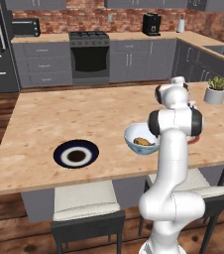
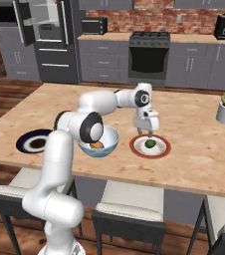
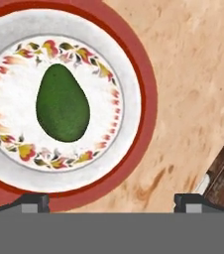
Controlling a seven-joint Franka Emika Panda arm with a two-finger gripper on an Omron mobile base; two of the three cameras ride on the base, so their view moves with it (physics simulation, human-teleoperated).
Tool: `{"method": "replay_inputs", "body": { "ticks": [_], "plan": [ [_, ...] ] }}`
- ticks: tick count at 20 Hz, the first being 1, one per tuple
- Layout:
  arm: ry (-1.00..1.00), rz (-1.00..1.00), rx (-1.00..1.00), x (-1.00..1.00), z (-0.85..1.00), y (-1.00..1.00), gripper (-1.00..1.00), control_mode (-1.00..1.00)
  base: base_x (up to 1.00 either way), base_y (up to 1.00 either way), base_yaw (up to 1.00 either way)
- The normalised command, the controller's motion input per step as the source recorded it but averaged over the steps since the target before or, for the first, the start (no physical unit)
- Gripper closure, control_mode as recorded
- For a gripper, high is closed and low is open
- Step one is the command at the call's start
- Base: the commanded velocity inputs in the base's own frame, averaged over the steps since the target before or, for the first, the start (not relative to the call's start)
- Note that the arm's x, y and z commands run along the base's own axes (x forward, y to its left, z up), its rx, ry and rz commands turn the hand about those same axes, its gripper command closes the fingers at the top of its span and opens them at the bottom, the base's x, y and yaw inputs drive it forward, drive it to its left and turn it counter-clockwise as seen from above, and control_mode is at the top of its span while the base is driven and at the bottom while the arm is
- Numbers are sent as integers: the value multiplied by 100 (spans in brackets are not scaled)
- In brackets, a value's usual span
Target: Pick the chicken drumstick and avocado from their plates and place them in the bowl. Then put the bowl in the fridge.
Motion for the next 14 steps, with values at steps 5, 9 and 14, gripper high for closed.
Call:
{"method": "replay_inputs", "body": {
  "ticks": [5, 9, 14],
  "plan": [
    [-10, -1, 25, 13, -25, -10, -100, -100, 0, 0, 0],
    [-14, -2, 24, 0, -38, 0, -100, -100, 0, 0, 0],
    [-10, -10, -2, 16, -28, 0, -100, -100, 0, 0, 0]
  ]
}}
